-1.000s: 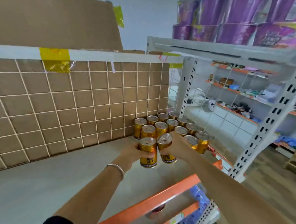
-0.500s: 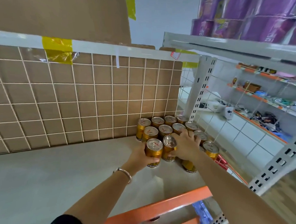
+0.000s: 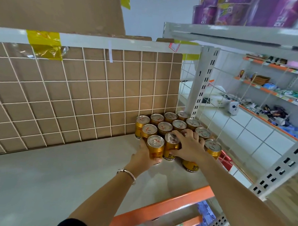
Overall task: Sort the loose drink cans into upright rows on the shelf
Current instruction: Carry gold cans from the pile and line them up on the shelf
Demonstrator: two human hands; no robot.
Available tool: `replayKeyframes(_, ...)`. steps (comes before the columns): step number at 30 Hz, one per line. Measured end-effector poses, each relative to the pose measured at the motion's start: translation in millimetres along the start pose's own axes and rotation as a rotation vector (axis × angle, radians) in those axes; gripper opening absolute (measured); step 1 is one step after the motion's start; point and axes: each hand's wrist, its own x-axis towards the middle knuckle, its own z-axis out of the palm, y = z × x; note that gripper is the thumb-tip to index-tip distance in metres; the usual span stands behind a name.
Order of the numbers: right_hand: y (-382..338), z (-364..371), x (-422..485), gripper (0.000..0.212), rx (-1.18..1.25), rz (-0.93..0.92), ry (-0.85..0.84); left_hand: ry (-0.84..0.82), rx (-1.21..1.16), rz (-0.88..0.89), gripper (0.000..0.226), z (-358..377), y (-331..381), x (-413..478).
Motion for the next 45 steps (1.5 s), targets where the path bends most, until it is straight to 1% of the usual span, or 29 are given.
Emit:
replayKeyframes(2, -0.3, -0.2, 0.5, 0.084, 0.018, 0.003, 0.008, 0.024, 0.083, -0.006, 0.107, 5.3, -1.4, -13.9)
replayKeyframes(4, -0.8, -0.2, 1.1, 0.084, 0.037, 0.007, 0.011, 0.145, 0.210, 0.070, 0.091, 15.2, -10.8, -27.1)
replayKeyframes(5, -0.7, 0.8, 1.2, 0.084, 0.047, 0.007, 0.022, 0.202, 0.223, 0.099, 0.089, 17.8, -14.3, -31.9)
replayKeyframes(6, -0.3, 1.9, 1.2, 0.083, 0.057, 0.007, 0.036, 0.232, 0.224, 0.113, 0.090, 19.9, -16.8, -32.5)
replayKeyframes(10, 1.4, 3.8, 2.6, 0.082, 0.067, 0.014, 0.051, 0.224, 0.254, 0.100, 0.095, 20.6, -15.9, -29.9)
replayKeyframes(14, 1.8, 5.3, 2.4, 0.082, 0.072, 0.009, 0.063, 0.251, 0.287, 0.120, 0.092, 20.2, -16.2, -31.6)
replayKeyframes(19, 4.4, 5.7, 3.4, 0.082, 0.058, 0.005, 0.060, 0.280, 0.359, 0.056, 0.085, 19.1, -10.0, -35.2)
replayKeyframes(22, 5.1, 6.8, 3.7, 0.083, 0.049, 0.007, 0.054, 0.247, 0.364, 0.020, 0.085, 19.1, -6.4, -39.3)
replayKeyframes(24, 3.9, 7.6, 4.4, 0.084, 0.045, 0.007, 0.060, 0.223, 0.264, 0.019, 0.080, 16.3, -2.9, -43.8)
replayKeyframes(27, 2.8, 5.1, 5.0, 0.086, 0.050, 0.015, 0.053, 0.195, 0.059, 0.011, 0.065, 3.7, 5.2, -55.2)
replayKeyframes(30, -0.7, 1.3, -2.4, 0.086, 0.044, 0.019, 0.054, 0.102, 0.057, -0.001, 0.063, -9.3, 3.5, -72.8)
replayKeyframes(32, -11.1, -0.2, -9.8, 0.074, 0.053, -0.001, 0.098, 0.057, 0.084, -0.004, 0.066, -18.7, -0.4, -82.0)
replayKeyframes(35, -48.1, -0.6, -20.0, 0.051, 0.046, -0.107, 0.174, -0.017, 0.102, -0.041, 0.064, -32.5, -7.2, -94.9)
replayKeyframes(37, -80.9, 1.6, -28.4, 0.046, 0.018, -0.192, 0.143, -0.055, 0.080, -0.081, 0.063, -47.5, -11.3, -108.2)
replayKeyframes(39, -112.7, 10.8, -37.1, 0.045, 0.034, -0.255, 0.050, -0.064, 0.082, -0.110, 0.060, -70.8, -19.6, -127.0)
replayKeyframes(41, -144.6, 23.0, -48.4, 0.046, 0.085, -0.300, -0.041, -0.065, 0.141, -0.132, 0.060, -102.2, -34.7, -150.4)
replayKeyframes(43, -177.6, 33.4, -63.9, 0.047, 0.089, -0.340, -0.115, -0.025, 0.183, -0.197, 0.060, -140.1, -54.9, -177.3)
replayKeyframes(45, -211.3, 40.9, -81.9, 0.051, 0.094, -0.376, -0.219, 0.067, 0.193, -0.267, 0.058, -181.8, -75.9, -209.0)
